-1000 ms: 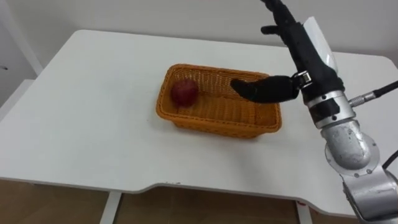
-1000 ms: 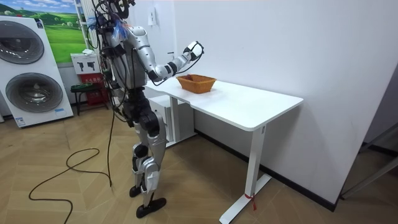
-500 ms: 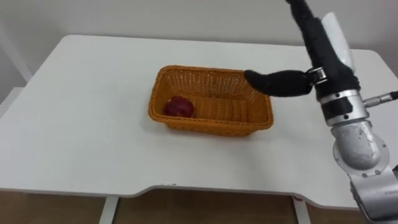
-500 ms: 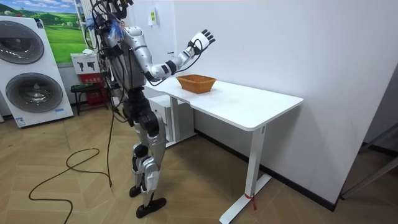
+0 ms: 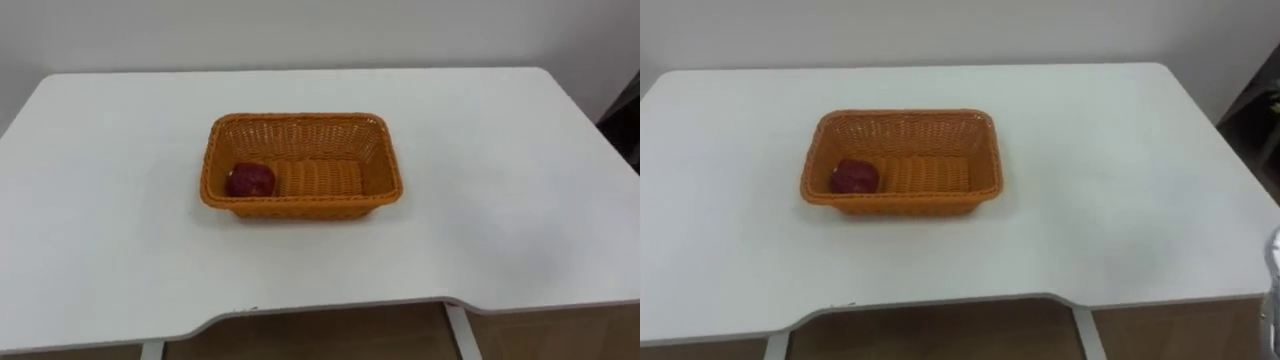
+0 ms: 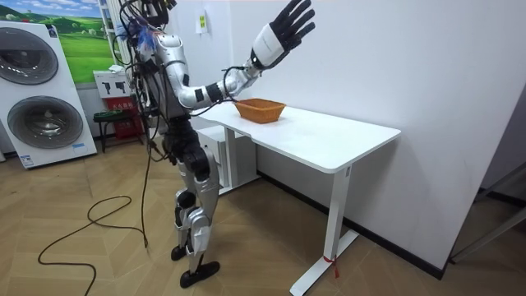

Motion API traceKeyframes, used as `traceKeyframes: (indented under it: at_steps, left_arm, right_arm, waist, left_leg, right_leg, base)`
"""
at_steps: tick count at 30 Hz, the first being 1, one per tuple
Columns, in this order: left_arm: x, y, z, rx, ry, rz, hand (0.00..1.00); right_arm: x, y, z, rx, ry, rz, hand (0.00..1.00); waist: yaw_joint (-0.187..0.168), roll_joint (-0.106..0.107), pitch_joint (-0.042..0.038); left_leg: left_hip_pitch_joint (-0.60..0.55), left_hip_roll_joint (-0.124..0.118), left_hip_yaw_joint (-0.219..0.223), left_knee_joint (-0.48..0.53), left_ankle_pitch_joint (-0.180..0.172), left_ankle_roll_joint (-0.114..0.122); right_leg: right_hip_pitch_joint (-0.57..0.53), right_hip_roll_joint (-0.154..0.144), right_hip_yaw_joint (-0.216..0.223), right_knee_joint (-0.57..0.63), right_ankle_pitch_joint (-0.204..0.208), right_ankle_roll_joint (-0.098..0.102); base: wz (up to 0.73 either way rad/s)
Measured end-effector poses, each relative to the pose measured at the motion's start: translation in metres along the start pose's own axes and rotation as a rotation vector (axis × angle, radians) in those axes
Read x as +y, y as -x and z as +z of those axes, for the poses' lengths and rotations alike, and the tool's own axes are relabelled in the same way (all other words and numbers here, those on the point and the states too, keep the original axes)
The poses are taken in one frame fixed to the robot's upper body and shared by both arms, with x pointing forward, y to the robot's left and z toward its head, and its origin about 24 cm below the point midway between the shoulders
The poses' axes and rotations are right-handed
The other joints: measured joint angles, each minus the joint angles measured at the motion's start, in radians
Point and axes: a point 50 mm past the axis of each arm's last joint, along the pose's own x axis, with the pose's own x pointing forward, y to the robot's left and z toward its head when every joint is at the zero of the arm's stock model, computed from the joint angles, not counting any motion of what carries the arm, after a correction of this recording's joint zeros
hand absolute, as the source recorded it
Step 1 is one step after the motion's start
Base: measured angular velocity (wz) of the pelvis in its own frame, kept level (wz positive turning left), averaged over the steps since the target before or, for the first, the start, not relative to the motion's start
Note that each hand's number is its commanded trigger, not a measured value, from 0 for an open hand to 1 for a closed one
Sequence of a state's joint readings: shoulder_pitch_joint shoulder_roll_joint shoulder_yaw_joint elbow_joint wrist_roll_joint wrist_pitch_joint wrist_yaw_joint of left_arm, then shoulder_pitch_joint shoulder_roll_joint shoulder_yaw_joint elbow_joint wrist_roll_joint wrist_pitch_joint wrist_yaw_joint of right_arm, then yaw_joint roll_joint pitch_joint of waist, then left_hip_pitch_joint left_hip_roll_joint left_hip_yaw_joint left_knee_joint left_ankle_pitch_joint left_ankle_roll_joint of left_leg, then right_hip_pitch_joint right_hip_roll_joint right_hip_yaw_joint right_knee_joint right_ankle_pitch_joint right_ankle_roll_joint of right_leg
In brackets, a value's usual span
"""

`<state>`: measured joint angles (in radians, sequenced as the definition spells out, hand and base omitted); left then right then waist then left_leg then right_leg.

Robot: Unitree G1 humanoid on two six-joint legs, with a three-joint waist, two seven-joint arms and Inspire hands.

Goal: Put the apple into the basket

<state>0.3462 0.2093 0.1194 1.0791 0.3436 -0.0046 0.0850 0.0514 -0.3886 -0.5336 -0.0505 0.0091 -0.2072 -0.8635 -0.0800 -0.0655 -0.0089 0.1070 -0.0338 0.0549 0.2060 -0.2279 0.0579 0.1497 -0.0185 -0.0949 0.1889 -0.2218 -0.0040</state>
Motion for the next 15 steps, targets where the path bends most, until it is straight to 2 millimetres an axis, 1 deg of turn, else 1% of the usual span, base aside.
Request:
traceKeyframes:
  at_steps: [1,2,4,5,6,7,10,11,12,13,14,15]
  left_arm:
    - [0.0,0.0,0.0,0.001,0.0,0.0,0.0]
    - [0.0,0.0,0.003,-0.004,0.0,0.002,0.0]
    - [0.003,-0.001,0.007,-0.017,0.003,0.017,0.0]
    - [0.004,-0.001,0.008,-0.021,0.005,0.024,0.0]
    - [0.005,-0.001,0.009,-0.022,0.007,0.035,0.0]
    - [0.006,-0.001,0.009,-0.021,0.007,0.037,0.0]
    - [0.009,-0.001,0.01,-0.005,0.037,0.054,0.0]
    - [0.01,-0.002,0.012,-0.006,0.04,0.057,0.0]
    - [0.011,-0.002,0.014,-0.002,0.043,0.062,0.0]
    - [0.012,-0.002,0.012,0.005,0.052,0.068,0.0]
    - [0.013,-0.002,0.013,0.005,0.059,0.073,0.0]
    - [0.015,-0.002,0.013,0.004,0.067,0.082,0.0]
  right_arm:
    - [-0.006,-0.001,-0.004,0.01,0.022,-0.029,0.0]
    - [-0.016,-0.002,-0.012,0.029,0.065,-0.081,0.0]
    - [-0.036,-0.002,-0.031,0.089,0.16,-0.175,0.0]
    - [-0.042,-0.002,-0.038,0.112,0.188,-0.195,0.0]
    - [-0.054,0.0,-0.049,0.16,0.245,-0.233,0.0]
    - [-0.06,0.001,-0.055,0.185,0.267,-0.25,0.0]
    - [-0.089,0.017,-0.085,0.326,0.416,-0.307,0.0]
    - [-0.094,0.02,-0.09,0.355,0.442,-0.311,0.0]
    - [-0.103,0.026,-0.098,0.412,0.473,-0.323,0.0]
    - [-0.114,0.034,-0.109,0.472,0.518,-0.329,0.0]
    - [-0.12,0.039,-0.114,0.509,0.54,-0.333,0.0]
    - [-0.135,0.056,-0.126,0.602,0.588,-0.343,0.0]
  waist:
    - [-0.002,0.001,-0.0023]
    - [-0.013,0.002,-0.0055]
    - [-0.033,0.001,-0.0042]
    - [-0.034,0.001,-0.0045]
    - [-0.034,0.0,-0.0047]
    - [-0.034,0.0,-0.0044]
    - [-0.03,-0.003,-0.0028]
    - [-0.031,-0.004,-0.0027]
    - [-0.029,-0.005,-0.0023]
    - [-0.028,-0.007,-0.0009]
    - [-0.028,-0.009,-0.0001]
    - [-0.024,-0.013,0.0016]
  left_leg:
    - [-0.002,0.0,0.001,0.0,0.0,0.0]
    - [-0.011,0.0,0.001,0.006,-0.001,-0.001]
    - [-0.028,-0.004,0.003,0.017,-0.001,-0.001]
    - [-0.027,-0.004,0.004,0.017,-0.001,-0.001]
    - [-0.024,0.0,0.009,0.015,-0.001,-0.001]
    - [-0.023,0.003,0.012,0.014,-0.001,-0.002]
    - [-0.025,0.006,0.022,0.007,-0.001,-0.001]
    - [-0.024,0.005,0.022,0.007,-0.001,-0.001]
    - [-0.022,0.005,0.023,0.007,-0.001,-0.001]
    - [-0.018,0.004,0.024,0.007,-0.001,-0.001]
    - [-0.017,0.004,0.024,0.005,-0.001,-0.001]
    - [-0.015,0.005,0.024,0.004,-0.001,-0.001]
  right_leg:
    - [-0.002,0.001,0.004,0.0,0.0,0.0]
    - [-0.006,0.002,0.005,0.001,0.0,0.0]
    - [-0.014,0.002,0.003,0.007,0.001,-0.001]
    - [-0.015,0.002,0.005,0.008,0.001,-0.001]
    - [-0.016,0.003,0.007,0.011,0.001,-0.001]
    - [-0.016,0.003,0.01,0.012,0.001,-0.001]
    - [-0.028,0.004,0.025,0.017,0.001,-0.003]
    - [-0.029,0.003,0.026,0.017,0.001,-0.003]
    - [-0.031,0.004,0.034,0.016,0.001,-0.003]
    - [-0.028,0.005,0.04,0.014,0.002,-0.002]
    - [-0.027,0.005,0.042,0.013,0.002,-0.002]
    - [-0.024,0.006,0.041,0.011,0.001,-0.002]
  base:
    - [-0.05]
    - [0.0]
    - [0.04]
    - [0.0]
    - [-0.07]
    - [-0.13]
    - [-0.15]
    - [-0.07]
    - [-0.04]
    - [-0.03]
    - [0.0]
    - [0.0]
